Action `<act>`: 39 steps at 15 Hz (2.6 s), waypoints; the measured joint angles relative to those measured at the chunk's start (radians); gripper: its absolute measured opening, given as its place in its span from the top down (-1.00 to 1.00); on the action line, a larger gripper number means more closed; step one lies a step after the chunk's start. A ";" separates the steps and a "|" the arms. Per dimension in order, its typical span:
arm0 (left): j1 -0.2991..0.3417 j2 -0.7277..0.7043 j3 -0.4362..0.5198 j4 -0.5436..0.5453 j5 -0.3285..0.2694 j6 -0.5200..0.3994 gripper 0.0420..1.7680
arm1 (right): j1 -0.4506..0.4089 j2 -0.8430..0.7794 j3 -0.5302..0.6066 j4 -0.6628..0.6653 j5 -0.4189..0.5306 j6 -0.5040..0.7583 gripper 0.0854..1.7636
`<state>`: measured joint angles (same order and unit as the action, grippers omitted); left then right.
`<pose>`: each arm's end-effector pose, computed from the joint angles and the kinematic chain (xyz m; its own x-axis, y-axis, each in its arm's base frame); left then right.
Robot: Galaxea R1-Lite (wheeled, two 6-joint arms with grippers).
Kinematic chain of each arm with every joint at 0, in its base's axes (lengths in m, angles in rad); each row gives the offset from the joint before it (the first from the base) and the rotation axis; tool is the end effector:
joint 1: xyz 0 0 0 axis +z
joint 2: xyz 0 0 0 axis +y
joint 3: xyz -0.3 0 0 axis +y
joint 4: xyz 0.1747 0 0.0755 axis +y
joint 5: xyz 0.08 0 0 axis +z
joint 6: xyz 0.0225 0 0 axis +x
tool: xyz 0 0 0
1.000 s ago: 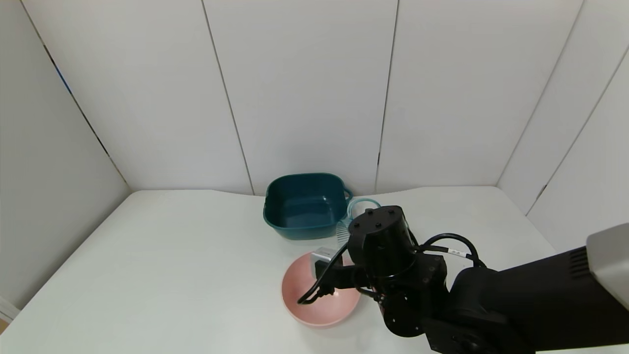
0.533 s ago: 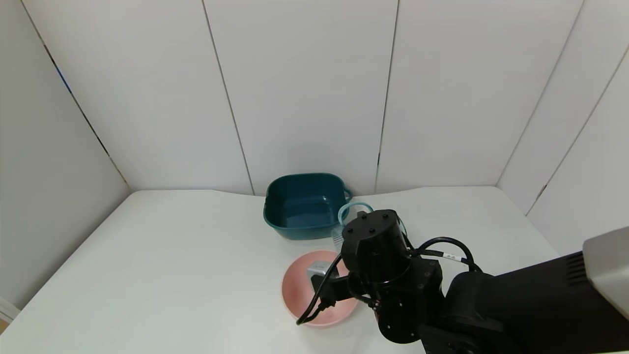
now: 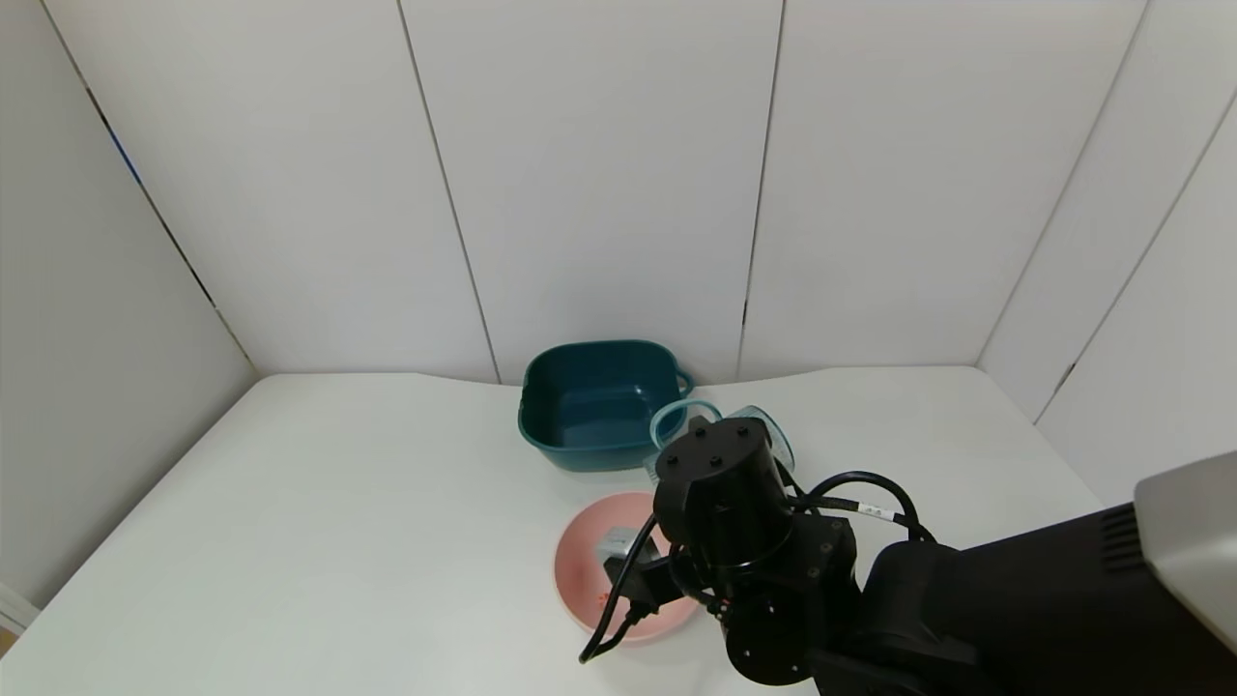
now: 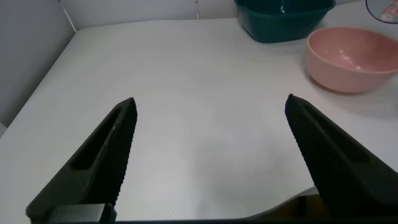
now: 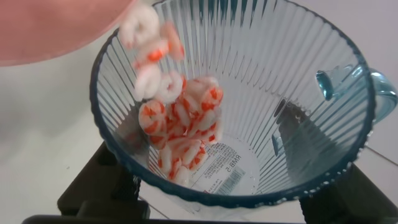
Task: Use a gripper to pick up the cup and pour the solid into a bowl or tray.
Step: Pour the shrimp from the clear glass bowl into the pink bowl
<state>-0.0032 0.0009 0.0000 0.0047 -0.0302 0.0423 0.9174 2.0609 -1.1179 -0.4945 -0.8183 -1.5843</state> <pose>-0.0227 -0.0006 0.0750 0.9994 -0.0334 -0.0056 0.0336 0.9985 0.0421 0.2507 0.3004 0.1263 0.9540 0.0453 -0.2964 -0.2616 -0.3569 -0.8967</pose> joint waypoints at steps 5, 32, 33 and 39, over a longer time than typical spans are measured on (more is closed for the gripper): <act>0.000 0.000 0.000 0.000 0.000 0.000 -0.94 | 0.011 0.011 -0.008 -0.001 -0.040 -0.074 -0.53; 0.000 0.000 0.000 0.000 0.000 0.000 -0.94 | 0.059 0.036 -0.014 -0.005 -0.086 -0.290 -0.53; 0.000 0.000 0.000 0.000 0.000 0.000 -0.94 | 0.059 0.036 -0.013 -0.006 -0.086 -0.289 -0.53; 0.000 0.000 0.000 0.000 0.000 0.000 -0.94 | 0.044 0.024 0.001 -0.093 -0.089 -0.238 -0.53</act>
<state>-0.0032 0.0009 0.0000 0.0043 -0.0306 0.0423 0.9615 2.0845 -1.1170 -0.5872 -0.9068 -1.8223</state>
